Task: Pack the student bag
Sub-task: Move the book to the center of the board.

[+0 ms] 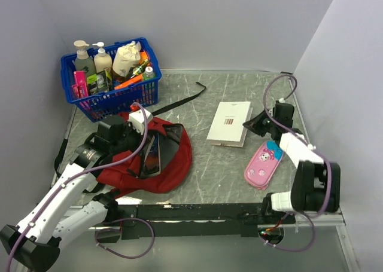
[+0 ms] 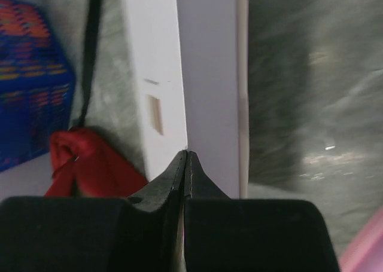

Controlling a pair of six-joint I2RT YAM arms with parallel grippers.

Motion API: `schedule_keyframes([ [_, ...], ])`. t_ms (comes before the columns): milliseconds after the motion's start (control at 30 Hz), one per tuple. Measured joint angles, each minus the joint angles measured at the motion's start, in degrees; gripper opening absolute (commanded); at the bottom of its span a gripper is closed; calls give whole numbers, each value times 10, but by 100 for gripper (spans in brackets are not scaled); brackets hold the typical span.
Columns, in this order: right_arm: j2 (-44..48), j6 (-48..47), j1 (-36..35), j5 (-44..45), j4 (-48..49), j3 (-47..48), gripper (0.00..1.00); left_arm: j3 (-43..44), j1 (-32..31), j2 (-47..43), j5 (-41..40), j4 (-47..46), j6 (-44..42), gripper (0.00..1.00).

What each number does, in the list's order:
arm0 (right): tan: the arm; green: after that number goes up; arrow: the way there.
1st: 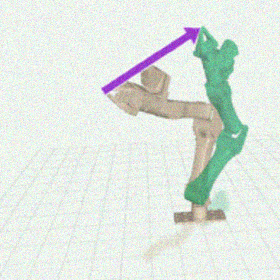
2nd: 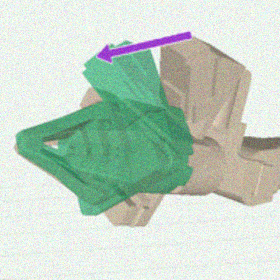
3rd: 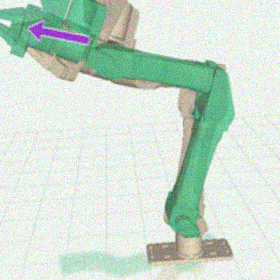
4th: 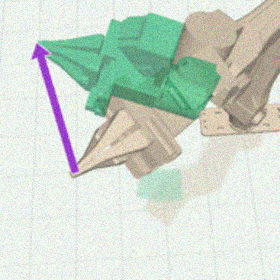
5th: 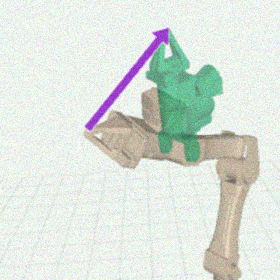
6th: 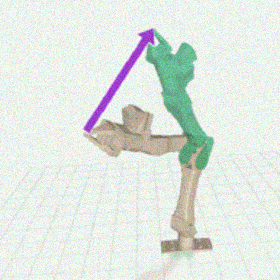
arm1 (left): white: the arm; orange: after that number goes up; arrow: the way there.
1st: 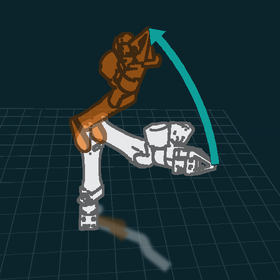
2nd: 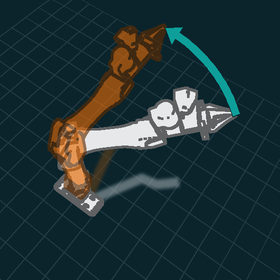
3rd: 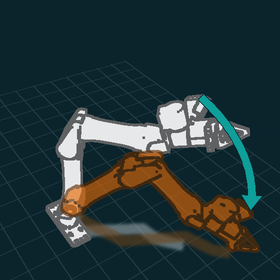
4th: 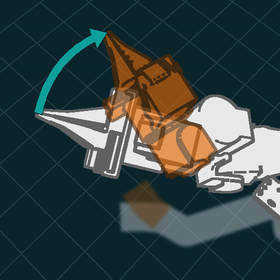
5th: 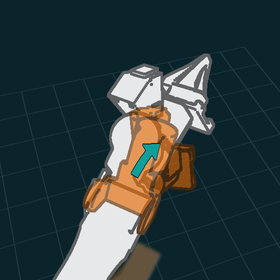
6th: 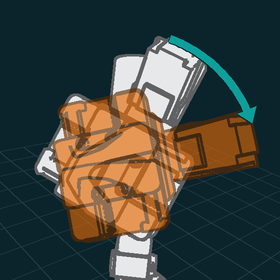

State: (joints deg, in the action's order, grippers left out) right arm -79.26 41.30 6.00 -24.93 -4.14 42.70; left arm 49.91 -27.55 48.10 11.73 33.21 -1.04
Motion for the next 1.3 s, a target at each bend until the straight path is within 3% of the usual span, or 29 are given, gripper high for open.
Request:
schedule_keyframes([
  [233,150,36,-65,-53,-2,-34,0,9,7,0,0,0,0,1],
  [367,187,70,-108,-74,-1,-69,0,14,12,1,0,0,0,1],
  [533,197,85,-213,-69,-26,-75,0,18,17,1,0,0,0,1],
  [800,201,41,-335,30,-95,-31,0,21,24,1,5,0,2,1],
  [1033,135,-12,-482,142,-170,90,0,26,28,0,5,0,2,1],
  [1300,82,-46,-526,220,-219,140,0,26,29,-6,6,0,2,1],
])
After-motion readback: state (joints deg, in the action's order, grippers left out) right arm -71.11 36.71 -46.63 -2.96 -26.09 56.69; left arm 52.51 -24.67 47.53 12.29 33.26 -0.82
